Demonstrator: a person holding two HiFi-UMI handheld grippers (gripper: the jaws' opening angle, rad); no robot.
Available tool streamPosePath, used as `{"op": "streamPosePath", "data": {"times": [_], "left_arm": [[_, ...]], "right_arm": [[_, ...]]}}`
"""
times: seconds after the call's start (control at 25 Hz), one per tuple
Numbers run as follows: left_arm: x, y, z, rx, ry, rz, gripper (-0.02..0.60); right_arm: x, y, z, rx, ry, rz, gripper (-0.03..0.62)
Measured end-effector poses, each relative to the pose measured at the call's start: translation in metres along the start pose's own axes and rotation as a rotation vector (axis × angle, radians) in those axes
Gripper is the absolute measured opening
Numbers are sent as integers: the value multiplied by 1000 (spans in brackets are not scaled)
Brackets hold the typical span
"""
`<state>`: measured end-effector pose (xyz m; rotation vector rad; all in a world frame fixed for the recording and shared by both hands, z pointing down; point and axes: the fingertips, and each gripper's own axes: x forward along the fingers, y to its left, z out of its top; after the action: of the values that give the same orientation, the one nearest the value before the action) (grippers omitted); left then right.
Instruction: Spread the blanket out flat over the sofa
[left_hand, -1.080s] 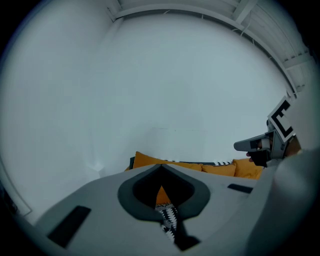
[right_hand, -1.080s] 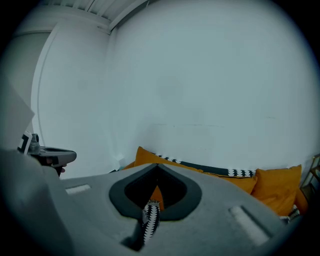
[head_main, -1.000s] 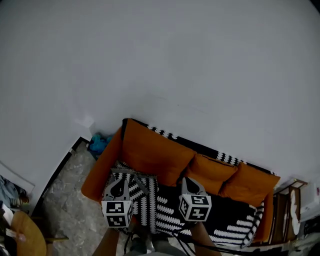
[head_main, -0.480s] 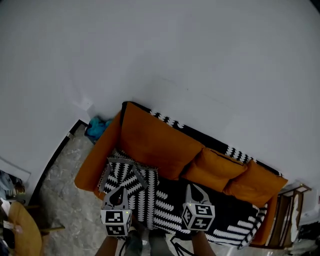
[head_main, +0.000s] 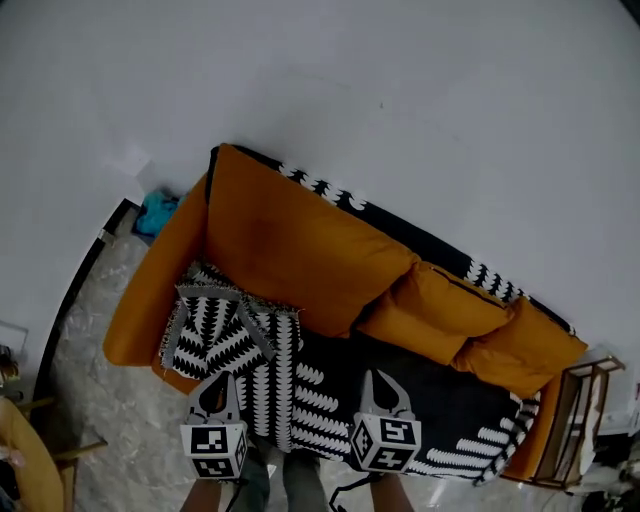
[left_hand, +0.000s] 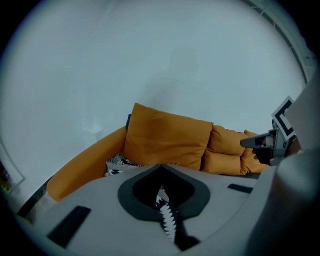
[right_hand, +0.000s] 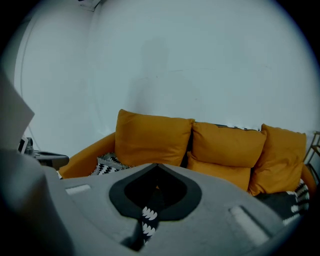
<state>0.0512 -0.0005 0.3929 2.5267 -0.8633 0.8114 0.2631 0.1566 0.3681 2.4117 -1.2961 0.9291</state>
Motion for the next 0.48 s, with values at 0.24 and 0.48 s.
{"op": "streamPosePath", "data": {"times": [0.24, 0.48], "left_arm": [[41, 6, -38, 2, -2, 8, 5], [67, 1, -79, 27, 39, -12, 5]], "right_arm": [[38, -7, -43, -12, 16, 7, 5], [60, -11, -84, -5, 70, -2, 5]]}}
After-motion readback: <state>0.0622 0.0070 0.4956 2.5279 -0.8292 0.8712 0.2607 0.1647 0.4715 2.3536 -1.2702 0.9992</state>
